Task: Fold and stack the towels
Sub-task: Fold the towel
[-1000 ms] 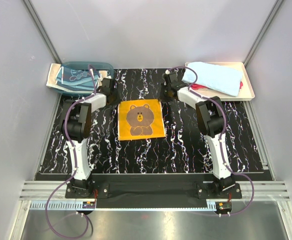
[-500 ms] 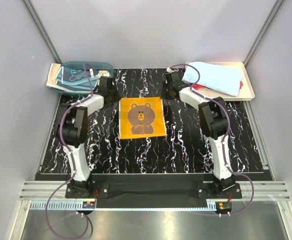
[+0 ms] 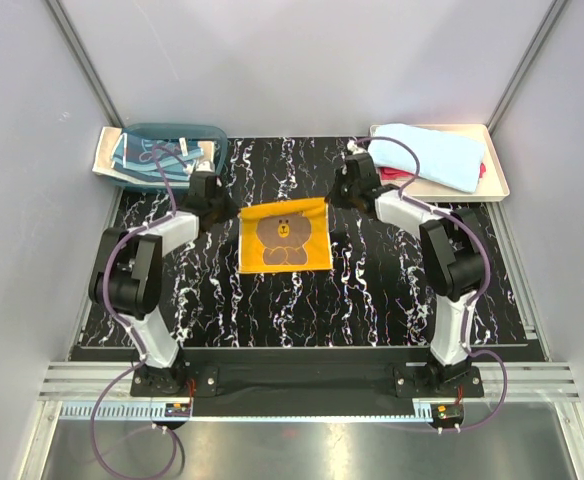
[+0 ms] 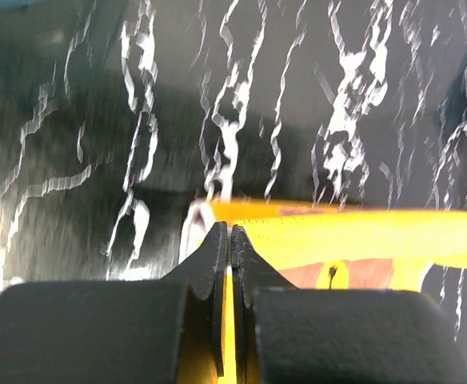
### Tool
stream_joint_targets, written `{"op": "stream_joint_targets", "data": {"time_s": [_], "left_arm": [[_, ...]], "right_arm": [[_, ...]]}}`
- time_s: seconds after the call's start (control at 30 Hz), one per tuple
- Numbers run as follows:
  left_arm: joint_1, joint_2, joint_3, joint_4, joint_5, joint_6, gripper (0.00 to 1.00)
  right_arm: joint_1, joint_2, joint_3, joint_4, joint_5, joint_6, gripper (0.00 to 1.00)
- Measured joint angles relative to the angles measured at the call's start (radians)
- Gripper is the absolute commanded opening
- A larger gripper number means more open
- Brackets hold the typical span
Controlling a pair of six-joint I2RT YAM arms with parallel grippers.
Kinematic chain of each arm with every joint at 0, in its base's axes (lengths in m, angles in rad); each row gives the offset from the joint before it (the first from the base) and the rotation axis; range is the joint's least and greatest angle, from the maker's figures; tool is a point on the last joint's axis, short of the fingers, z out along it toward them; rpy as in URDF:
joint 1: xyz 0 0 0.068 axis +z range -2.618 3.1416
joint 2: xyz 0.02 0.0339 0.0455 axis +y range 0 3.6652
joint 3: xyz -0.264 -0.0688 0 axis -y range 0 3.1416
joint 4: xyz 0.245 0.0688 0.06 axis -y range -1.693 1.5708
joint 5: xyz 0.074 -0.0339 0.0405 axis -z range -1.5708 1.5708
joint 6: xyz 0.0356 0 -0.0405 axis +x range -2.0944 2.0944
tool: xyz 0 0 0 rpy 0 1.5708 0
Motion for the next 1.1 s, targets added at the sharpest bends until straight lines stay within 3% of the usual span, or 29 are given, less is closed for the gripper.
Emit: {"op": "stream_joint_targets", "data": {"time_s": [0.3,1.1], "left_arm": [[-0.041,-0.147,-0.172,0.027,0.0,-0.021,0.0],[-0.1,-0.411,-0.38,-0.019,-0.057,-0.059,0.0]], "right_arm": [[0.017,-0.099,-0.21,0.052,-0.019,0.034,0.02],[0.111,-0.328,-0.46,0.091,0.059,0.064,0.01]]}}
